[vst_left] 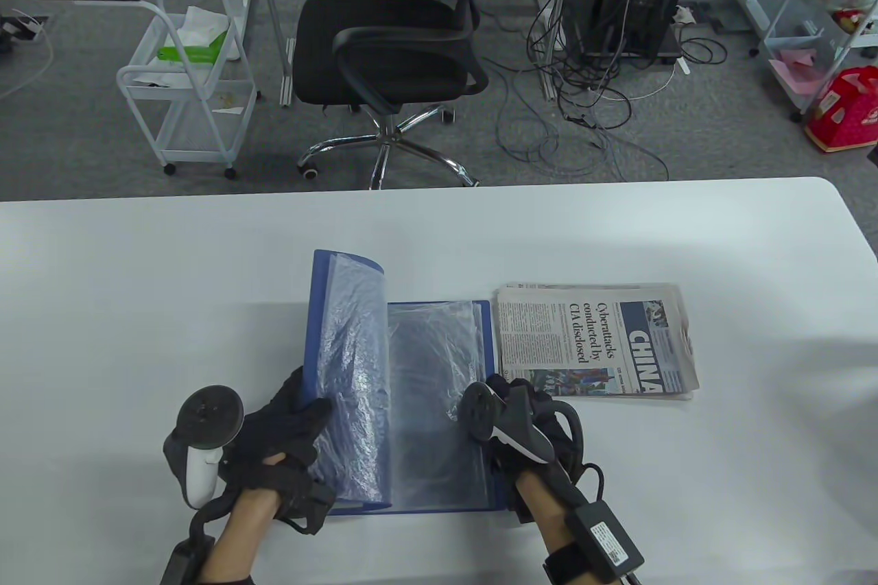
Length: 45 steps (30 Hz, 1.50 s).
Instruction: Pull newspapers from file folder
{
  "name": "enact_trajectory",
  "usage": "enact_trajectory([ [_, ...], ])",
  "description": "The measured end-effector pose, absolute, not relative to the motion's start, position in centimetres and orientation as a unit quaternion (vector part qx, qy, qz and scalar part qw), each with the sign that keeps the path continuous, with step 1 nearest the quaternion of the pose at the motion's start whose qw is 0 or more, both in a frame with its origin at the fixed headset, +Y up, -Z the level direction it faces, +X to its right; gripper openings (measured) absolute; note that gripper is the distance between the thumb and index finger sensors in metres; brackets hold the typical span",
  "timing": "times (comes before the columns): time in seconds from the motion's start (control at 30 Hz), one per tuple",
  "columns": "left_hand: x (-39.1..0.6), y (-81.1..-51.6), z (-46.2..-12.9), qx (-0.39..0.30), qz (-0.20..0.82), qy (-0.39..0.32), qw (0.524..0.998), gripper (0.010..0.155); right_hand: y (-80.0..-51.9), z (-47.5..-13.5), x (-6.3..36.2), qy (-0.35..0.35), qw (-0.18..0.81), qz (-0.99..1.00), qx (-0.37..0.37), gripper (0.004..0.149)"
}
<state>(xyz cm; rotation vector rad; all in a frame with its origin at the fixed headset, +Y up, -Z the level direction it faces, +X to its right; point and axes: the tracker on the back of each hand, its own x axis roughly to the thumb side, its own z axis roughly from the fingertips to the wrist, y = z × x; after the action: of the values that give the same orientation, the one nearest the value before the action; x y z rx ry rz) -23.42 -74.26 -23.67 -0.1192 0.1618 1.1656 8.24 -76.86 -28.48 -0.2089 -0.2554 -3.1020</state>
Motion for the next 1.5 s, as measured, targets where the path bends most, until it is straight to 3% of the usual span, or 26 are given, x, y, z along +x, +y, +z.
enact_trajectory([
  [0.13, -21.0, -75.0, -24.3, -0.1, 0.553, 0.056, 0.825, 0.049, -76.9, -28.5, 8.3, -0.08, 0.008, -0.994, -0.068, 0.055],
  [0.33, -17.3, -75.0, -25.7, -0.148, 0.534, 0.046, 0.831, 0.046, -76.4, -28.8, 9.0, -0.077, -0.035, -0.995, -0.057, 0.055],
  [0.57, -12.4, -73.4, -27.0, -0.157, 0.461, 0.008, 0.873, 0.048, -72.5, -28.8, 12.2, 0.012, -0.166, -0.986, -0.029, 0.053],
  [0.8, -7.5, -72.9, -27.2, -0.161, 0.357, -0.017, 0.92, 0.056, -69.0, -27.7, 14.0, 0.141, -0.196, -0.97, -0.019, 0.053],
  [0.9, -5.9, -73.1, -26.6, -0.178, 0.312, -0.03, 0.933, 0.066, -68.6, -27.5, 14.4, 0.153, -0.205, -0.967, -0.02, 0.053],
  [0.97, -5.0, -73.6, -26.0, -0.194, 0.266, -0.04, 0.943, 0.065, -68.6, -27.5, 14.6, 0.149, -0.21, -0.966, -0.019, 0.053],
  [1.03, -4.9, -73.8, -25.5, -0.191, 0.238, -0.051, 0.951, 0.066, -68.7, -27.6, 14.7, 0.147, -0.207, -0.967, -0.016, 0.053],
  [1.27, -6.8, -72.9, -24.8, -0.197, 0.312, -0.092, 0.925, 0.068, -68.8, -27.6, 14.7, 0.142, -0.202, -0.969, -0.019, 0.053],
  [1.5, -11.0, -69.0, -24.6, -0.096, 0.258, -0.141, 0.951, 0.068, -68.5, -27.4, 14.8, 0.16, -0.199, -0.967, -0.023, 0.053],
])
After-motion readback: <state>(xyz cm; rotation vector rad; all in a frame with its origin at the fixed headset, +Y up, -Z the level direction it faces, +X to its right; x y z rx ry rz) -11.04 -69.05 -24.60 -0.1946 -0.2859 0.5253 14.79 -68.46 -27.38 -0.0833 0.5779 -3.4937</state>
